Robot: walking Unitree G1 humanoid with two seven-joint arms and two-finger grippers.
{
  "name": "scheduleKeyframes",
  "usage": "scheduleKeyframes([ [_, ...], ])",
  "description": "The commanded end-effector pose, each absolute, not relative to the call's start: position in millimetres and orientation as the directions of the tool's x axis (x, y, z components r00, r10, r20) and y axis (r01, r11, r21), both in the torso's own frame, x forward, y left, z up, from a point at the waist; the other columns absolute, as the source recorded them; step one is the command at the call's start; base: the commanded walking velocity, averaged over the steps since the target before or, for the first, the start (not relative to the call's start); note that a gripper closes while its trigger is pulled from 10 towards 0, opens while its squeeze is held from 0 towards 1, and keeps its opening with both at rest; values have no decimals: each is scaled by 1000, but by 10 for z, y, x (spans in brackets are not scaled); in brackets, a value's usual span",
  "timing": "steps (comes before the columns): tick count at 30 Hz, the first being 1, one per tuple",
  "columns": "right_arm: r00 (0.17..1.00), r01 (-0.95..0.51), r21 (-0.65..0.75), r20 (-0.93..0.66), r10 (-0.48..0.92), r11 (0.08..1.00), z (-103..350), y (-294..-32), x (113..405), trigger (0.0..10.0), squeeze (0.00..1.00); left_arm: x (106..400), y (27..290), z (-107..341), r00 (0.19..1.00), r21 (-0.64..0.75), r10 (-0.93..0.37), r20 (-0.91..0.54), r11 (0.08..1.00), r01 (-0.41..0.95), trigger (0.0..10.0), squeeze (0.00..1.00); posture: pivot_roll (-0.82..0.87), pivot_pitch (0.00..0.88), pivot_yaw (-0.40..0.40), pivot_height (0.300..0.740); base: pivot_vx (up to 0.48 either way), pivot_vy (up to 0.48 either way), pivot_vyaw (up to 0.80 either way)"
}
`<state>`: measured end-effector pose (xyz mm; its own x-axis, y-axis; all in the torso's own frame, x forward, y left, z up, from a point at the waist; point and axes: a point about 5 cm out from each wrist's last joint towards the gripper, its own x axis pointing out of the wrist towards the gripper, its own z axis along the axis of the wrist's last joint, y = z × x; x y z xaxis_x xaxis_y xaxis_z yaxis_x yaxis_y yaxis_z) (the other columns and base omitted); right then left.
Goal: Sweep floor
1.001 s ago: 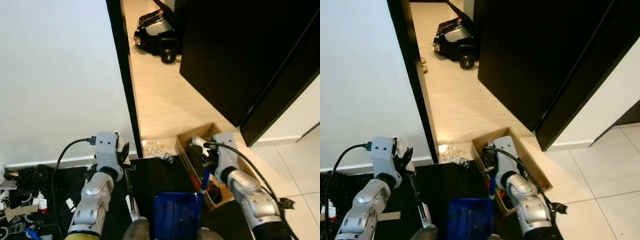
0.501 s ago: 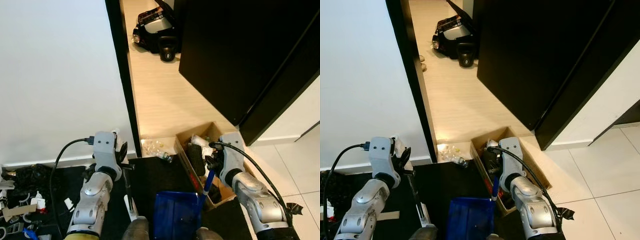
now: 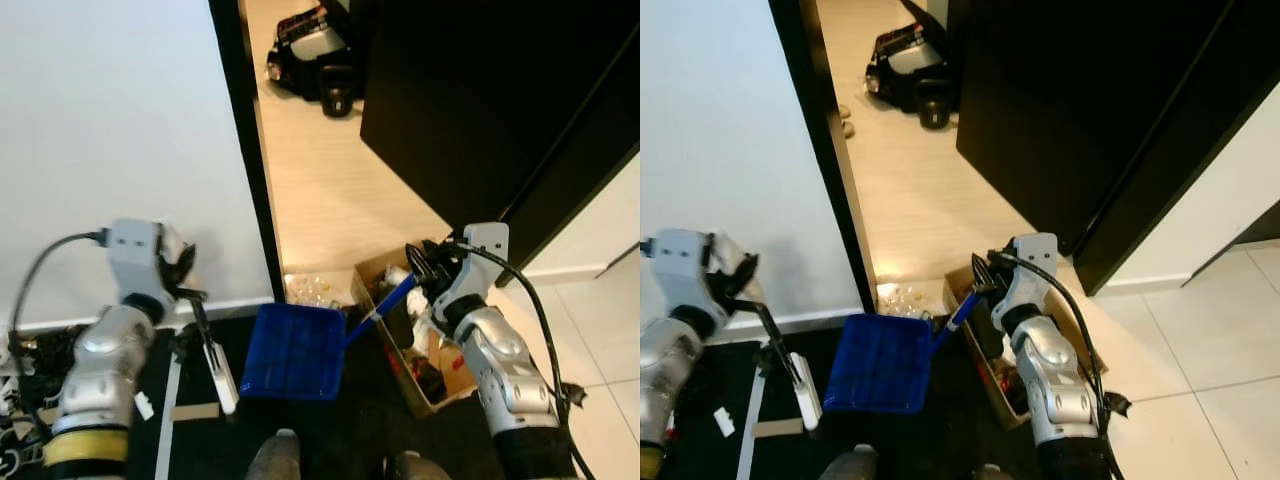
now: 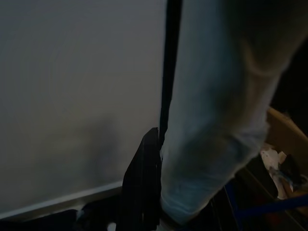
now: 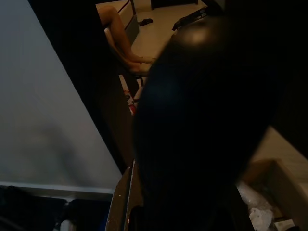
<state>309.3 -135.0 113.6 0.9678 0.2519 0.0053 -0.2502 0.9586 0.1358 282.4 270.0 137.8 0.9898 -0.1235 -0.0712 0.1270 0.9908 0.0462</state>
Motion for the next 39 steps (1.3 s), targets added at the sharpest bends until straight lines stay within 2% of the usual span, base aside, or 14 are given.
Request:
scheduleKeyframes([
  [1,982,-187,187,3,190,964,1104,-1421,3126,10000,0,2861,2772,1502,999,60,-46,-24,997,47,10000,0,204,131,-19,740,0,0,0],
  [3,986,-166,223,5,169,961,1099,-1427,3148,10000,0,2885,2786,1505,1000,79,18,-13,997,-17,10000,0,205,132,-21,740,0,0,0],
  [5,986,-163,224,6,166,961,1096,-1424,3151,10000,0,2890,2777,1498,1000,72,29,-8,997,-28,10000,0,205,132,-22,740,0,0,0],
  [14,984,-178,223,12,180,958,1031,-1388,3148,10000,0,2866,2697,1462,1000,38,-1,-15,999,1,10000,0,209,135,-22,740,0,0,0],
  [39,985,-172,225,10,175,959,969,-1379,3162,10000,0,2891,2730,1513,1000,46,23,-1,999,-22,10000,0,208,137,-15,740,0,312,0],
])
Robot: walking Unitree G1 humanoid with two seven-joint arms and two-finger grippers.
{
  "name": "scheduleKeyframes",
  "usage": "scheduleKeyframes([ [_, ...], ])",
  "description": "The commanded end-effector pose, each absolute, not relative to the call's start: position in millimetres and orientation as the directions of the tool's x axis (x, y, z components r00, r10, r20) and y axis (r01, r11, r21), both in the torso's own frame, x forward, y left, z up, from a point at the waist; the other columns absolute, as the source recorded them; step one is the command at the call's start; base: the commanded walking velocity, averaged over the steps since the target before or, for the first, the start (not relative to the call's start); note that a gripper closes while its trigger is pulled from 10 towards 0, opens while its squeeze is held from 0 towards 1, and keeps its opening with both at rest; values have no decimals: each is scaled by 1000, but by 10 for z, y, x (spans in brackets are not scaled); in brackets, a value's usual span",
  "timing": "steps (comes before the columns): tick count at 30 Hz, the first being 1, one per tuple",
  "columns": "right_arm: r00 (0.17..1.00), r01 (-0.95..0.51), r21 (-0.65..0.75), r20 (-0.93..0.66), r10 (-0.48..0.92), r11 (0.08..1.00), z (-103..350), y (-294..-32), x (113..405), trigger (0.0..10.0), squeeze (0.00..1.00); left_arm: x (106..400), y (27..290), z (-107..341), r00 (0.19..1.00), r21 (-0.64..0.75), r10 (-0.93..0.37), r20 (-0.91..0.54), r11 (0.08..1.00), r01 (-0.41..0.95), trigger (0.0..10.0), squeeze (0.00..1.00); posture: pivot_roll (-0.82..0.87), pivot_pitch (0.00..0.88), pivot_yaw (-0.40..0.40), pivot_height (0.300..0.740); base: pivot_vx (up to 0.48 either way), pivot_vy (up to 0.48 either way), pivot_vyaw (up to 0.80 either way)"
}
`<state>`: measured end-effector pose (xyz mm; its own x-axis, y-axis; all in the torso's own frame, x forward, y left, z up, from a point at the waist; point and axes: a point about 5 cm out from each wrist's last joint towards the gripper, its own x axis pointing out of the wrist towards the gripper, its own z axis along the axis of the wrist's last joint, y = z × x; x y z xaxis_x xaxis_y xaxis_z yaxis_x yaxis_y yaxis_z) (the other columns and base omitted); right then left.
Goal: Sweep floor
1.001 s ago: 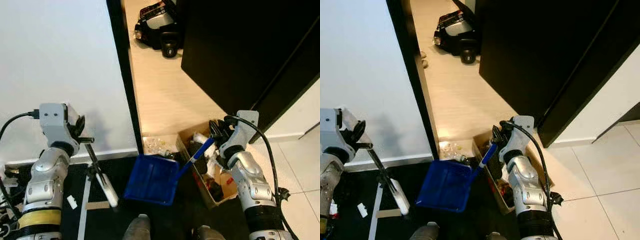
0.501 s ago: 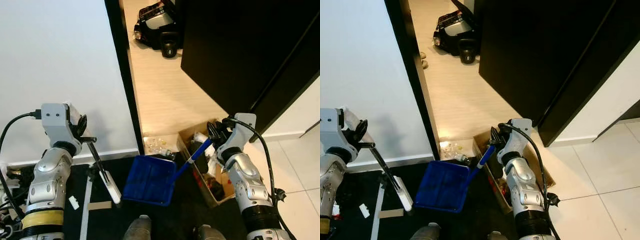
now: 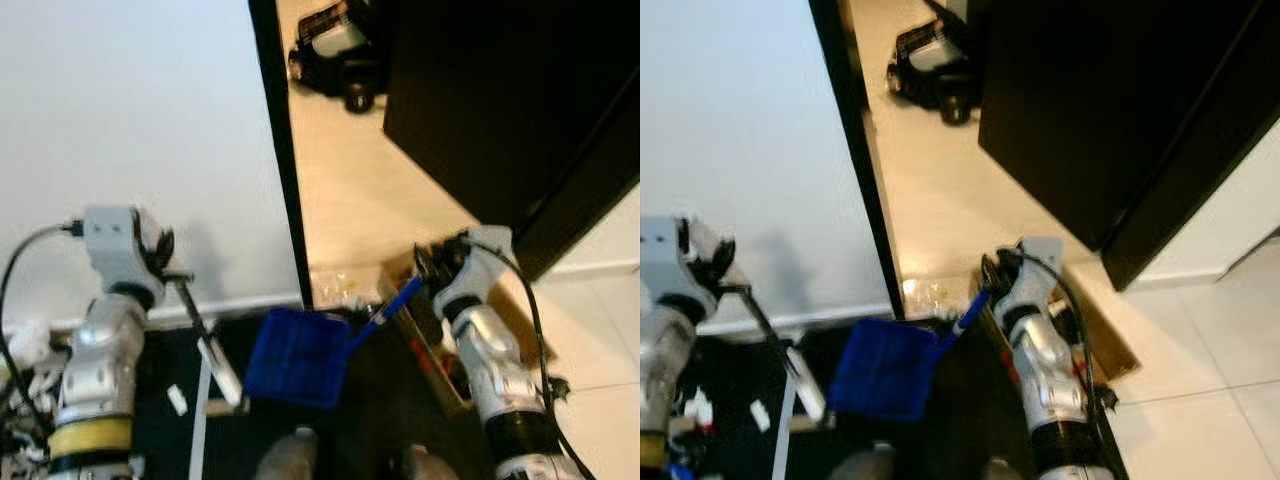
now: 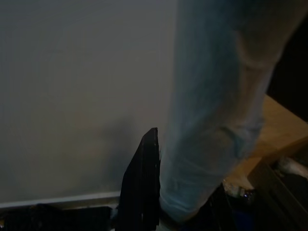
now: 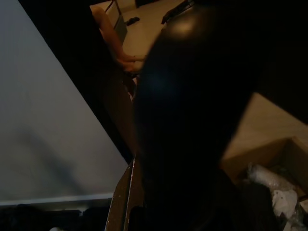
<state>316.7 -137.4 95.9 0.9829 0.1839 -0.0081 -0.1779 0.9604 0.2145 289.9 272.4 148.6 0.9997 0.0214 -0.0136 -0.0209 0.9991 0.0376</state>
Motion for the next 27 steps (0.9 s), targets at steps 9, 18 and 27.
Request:
scheduleKeyframes([
  [9,985,-169,223,9,171,960,954,-1390,3160,10000,0,2900,2720,1514,1000,45,18,-1,999,-18,10000,0,207,138,-14,740,0,314,0],
  [18,985,-171,222,7,174,960,943,-1384,3161,10000,0,2899,2713,1506,1000,48,16,-4,999,-15,10000,0,209,139,-13,740,0,312,0],
  [27,984,-173,221,4,176,960,932,-1373,3162,10000,0,2903,2719,1503,1000,51,15,-5,999,-14,10000,0,208,136,-13,740,0,298,0],
])
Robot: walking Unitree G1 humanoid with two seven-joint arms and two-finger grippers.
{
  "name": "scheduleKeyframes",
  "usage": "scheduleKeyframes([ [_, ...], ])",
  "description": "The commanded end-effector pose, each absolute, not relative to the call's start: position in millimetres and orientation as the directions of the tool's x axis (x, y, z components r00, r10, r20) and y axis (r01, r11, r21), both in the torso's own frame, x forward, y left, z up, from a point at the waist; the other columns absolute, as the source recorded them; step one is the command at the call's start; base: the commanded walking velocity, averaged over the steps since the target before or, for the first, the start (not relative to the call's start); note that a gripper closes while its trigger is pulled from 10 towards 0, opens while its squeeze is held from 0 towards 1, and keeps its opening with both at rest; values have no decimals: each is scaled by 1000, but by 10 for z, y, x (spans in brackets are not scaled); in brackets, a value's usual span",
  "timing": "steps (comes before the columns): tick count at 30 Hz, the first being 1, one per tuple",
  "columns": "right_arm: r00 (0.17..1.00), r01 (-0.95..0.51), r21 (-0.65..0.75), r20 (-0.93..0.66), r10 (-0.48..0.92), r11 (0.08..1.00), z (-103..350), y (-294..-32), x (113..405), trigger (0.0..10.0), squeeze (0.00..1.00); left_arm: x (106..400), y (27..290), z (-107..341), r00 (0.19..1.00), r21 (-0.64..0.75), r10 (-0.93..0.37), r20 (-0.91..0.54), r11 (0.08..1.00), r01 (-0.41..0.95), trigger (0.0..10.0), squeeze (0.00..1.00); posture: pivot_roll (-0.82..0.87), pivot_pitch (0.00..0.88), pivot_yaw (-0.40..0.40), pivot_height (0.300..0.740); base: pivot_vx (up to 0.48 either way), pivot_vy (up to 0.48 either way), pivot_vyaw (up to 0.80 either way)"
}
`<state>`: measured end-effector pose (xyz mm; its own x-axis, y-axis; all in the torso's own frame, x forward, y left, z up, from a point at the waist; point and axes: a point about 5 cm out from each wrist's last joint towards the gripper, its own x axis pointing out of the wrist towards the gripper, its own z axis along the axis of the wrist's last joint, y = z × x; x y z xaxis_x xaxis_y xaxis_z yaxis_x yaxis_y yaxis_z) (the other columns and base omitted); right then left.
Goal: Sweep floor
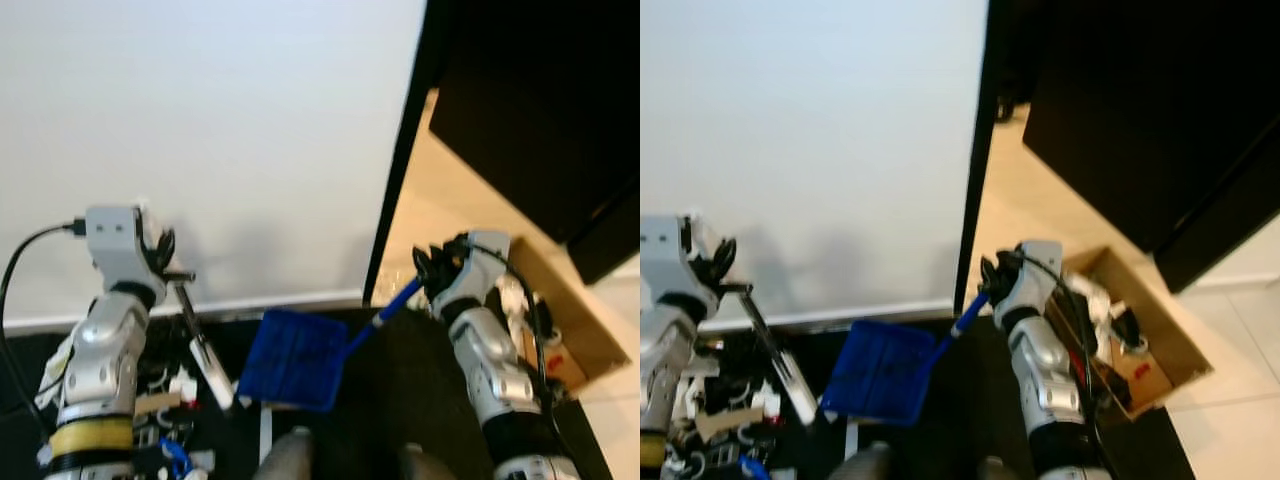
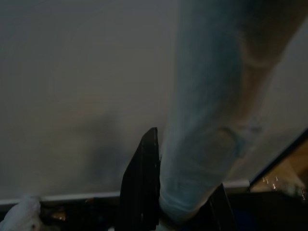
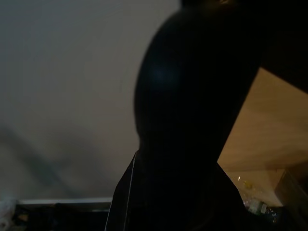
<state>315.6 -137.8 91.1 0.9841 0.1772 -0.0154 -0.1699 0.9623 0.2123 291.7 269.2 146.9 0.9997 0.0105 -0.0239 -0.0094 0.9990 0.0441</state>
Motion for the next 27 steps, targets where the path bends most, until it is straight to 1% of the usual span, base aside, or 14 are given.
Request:
scheduleKeyframes([
  [1,984,-173,221,4,176,960,932,-1373,3163,10000,0,2905,2717,1504,1000,51,14,-5,999,-13,10000,0,208,135,-13,740,0,270,0],
  [7,984,-173,219,6,176,960,932,-1372,3166,10000,0,2913,2716,1502,1000,51,11,-5,999,-11,10000,0,208,132,-11,740,0,268,0],
  [16,984,-175,218,6,178,960,928,-1372,3166,10000,0,2929,2694,1511,1000,71,0,0,997,0,10000,0,206,128,-11,740,0,0,0],
  [19,984,-174,216,5,177,961,926,-1374,3163,10000,0,2924,2640,1499,1000,84,-24,6,996,24,10000,0,204,128,-10,740,304,-348,0],
  [27,985,-172,217,4,175,961,919,-1381,3158,10000,0,2926,2619,1484,999,94,-33,-1,995,33,10000,0,202,132,-8,740,307,-364,0],
])
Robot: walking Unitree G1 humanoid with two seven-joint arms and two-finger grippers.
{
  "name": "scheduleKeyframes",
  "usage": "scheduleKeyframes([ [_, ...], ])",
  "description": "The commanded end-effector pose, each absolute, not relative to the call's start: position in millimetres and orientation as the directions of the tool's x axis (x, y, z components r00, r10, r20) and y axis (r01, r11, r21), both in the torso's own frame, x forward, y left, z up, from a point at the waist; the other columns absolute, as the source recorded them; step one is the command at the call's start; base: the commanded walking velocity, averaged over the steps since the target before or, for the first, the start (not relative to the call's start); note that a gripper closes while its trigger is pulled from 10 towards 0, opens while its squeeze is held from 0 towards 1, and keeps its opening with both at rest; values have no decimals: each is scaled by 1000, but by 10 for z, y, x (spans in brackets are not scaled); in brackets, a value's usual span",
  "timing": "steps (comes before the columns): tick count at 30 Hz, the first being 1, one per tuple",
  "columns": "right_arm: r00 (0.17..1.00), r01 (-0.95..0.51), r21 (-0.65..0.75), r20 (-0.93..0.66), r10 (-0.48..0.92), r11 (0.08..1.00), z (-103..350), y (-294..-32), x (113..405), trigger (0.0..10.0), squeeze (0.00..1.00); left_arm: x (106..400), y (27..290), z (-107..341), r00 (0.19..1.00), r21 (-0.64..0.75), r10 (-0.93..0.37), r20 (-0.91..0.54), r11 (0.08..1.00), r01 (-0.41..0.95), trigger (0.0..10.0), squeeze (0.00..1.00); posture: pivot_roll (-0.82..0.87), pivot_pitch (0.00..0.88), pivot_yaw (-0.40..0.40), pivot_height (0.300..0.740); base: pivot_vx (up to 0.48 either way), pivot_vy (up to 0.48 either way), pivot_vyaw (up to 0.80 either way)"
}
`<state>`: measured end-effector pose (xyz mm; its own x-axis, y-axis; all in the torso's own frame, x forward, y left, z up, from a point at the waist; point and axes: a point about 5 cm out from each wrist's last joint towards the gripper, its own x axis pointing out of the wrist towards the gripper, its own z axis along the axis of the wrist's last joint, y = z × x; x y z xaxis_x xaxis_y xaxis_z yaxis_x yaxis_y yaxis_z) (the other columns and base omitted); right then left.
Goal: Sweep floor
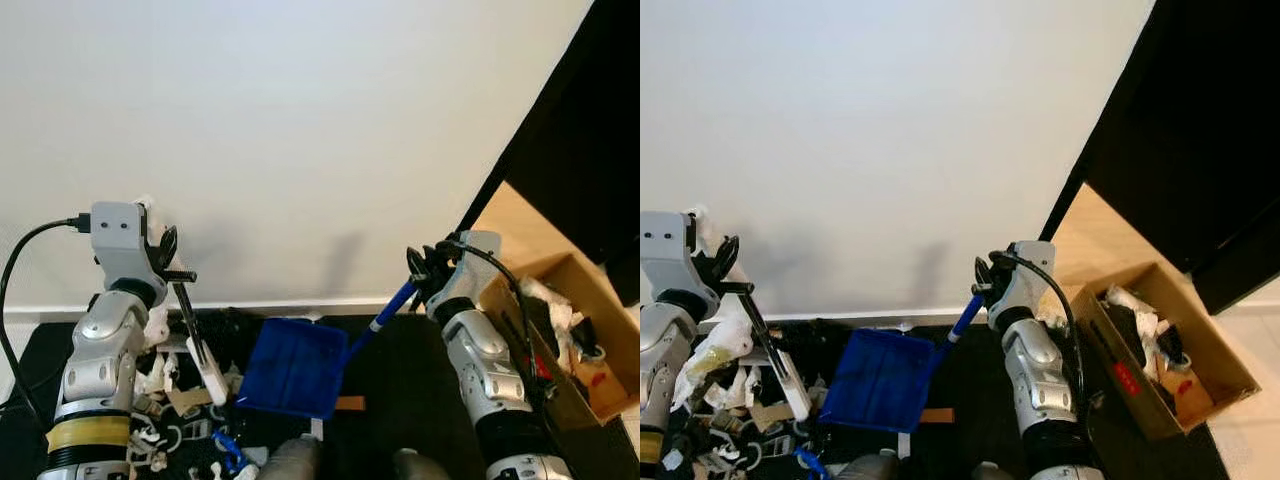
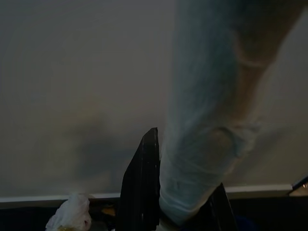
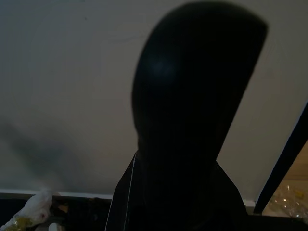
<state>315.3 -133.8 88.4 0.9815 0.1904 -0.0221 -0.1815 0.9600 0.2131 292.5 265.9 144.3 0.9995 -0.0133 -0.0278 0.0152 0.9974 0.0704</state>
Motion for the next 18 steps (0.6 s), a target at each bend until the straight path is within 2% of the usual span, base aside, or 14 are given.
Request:
scheduleKeyframes([
  [1,985,-172,217,4,175,961,919,-1381,3158,10000,0,2926,2619,1484,999,94,-33,-1,995,33,10000,0,202,132,-8,740,307,-364,0],
  [10,985,-170,220,3,174,961,912,-1378,3151,10000,0,2926,2622,1469,1000,86,-28,-6,996,28,10000,0,203,135,-5,740,316,-339,0],
  [18,985,-170,219,1,174,961,910,-1375,3146,10000,0,2916,2672,1465,1000,89,-11,-11,996,11,10000,0,204,140,-4,740,0,0,0],
])
